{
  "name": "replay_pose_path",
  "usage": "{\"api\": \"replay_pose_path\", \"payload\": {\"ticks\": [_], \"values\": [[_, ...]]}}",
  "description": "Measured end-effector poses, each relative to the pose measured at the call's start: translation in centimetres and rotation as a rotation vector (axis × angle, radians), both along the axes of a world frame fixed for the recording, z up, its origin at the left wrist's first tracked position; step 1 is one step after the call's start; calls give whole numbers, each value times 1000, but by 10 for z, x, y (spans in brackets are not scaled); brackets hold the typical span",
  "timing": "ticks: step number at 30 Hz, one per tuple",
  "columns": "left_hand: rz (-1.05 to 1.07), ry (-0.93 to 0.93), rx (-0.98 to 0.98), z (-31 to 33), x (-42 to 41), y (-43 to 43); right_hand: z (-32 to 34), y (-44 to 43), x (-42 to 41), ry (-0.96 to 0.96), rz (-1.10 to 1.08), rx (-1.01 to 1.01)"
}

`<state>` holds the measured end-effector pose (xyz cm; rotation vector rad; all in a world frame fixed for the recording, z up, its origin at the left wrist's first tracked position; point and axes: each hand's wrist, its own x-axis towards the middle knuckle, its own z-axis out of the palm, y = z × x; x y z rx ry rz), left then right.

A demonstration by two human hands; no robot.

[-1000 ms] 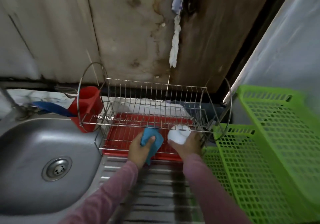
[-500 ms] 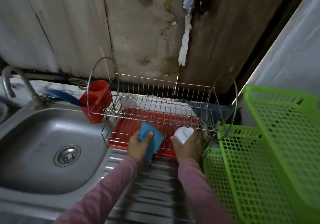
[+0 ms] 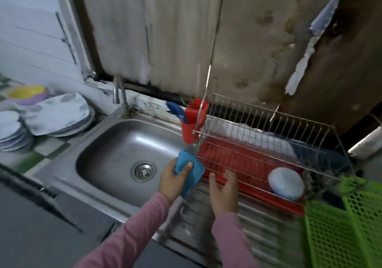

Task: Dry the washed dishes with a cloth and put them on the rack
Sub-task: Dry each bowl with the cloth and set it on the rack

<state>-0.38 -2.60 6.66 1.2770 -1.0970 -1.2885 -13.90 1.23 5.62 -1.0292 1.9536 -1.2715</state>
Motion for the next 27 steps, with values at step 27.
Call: {"api": "replay_pose_path", "payload": {"ticks": [27], "values": [[716, -62, -46, -11, 495, 17, 6, -97, 489, 160, 918, 10]]}}
